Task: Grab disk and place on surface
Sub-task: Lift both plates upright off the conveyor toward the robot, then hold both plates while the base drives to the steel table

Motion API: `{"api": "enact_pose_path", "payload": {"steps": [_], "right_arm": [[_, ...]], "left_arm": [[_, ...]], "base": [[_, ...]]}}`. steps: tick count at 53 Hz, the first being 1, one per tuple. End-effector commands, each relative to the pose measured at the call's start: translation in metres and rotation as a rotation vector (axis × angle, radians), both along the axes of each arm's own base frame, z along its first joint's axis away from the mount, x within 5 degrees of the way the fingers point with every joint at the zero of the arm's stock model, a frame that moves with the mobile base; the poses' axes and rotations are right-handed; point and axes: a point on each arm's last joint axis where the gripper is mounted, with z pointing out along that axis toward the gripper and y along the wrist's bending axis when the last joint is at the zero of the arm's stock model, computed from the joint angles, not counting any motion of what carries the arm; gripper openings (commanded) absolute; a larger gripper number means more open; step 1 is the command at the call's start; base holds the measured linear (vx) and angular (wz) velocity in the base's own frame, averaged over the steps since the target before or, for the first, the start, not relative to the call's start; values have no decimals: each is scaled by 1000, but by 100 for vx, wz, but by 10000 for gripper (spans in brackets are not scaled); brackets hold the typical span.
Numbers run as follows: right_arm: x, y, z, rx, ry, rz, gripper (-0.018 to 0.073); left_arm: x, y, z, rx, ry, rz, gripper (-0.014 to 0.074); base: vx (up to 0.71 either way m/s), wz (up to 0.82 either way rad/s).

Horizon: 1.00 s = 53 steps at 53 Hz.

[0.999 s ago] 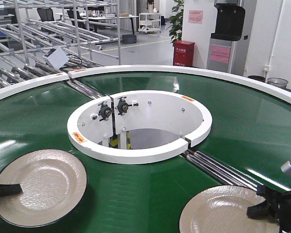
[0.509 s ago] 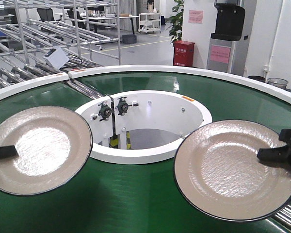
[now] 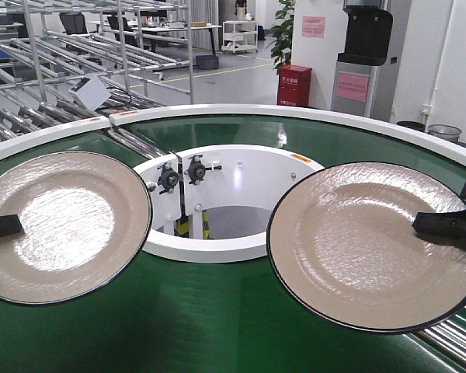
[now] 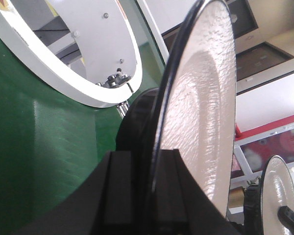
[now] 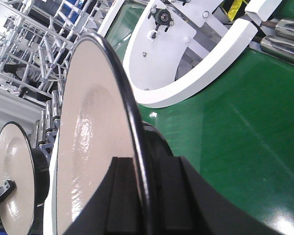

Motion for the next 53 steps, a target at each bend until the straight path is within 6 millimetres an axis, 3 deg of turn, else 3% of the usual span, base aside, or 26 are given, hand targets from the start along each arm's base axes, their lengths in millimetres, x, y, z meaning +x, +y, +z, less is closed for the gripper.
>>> {"api": "enact_pose_path", "payload": {"steps": [1, 53], "right_arm": [[-6, 4, 29, 101, -98, -14, -9], [-6, 3, 29, 99, -100, -23, -9]], "left_arm": [[-8, -8, 38, -104, -129, -19, -1], [-8, -8, 38, -104, -129, -20, -1]], "base": [[0, 0], [-2, -7]]}}
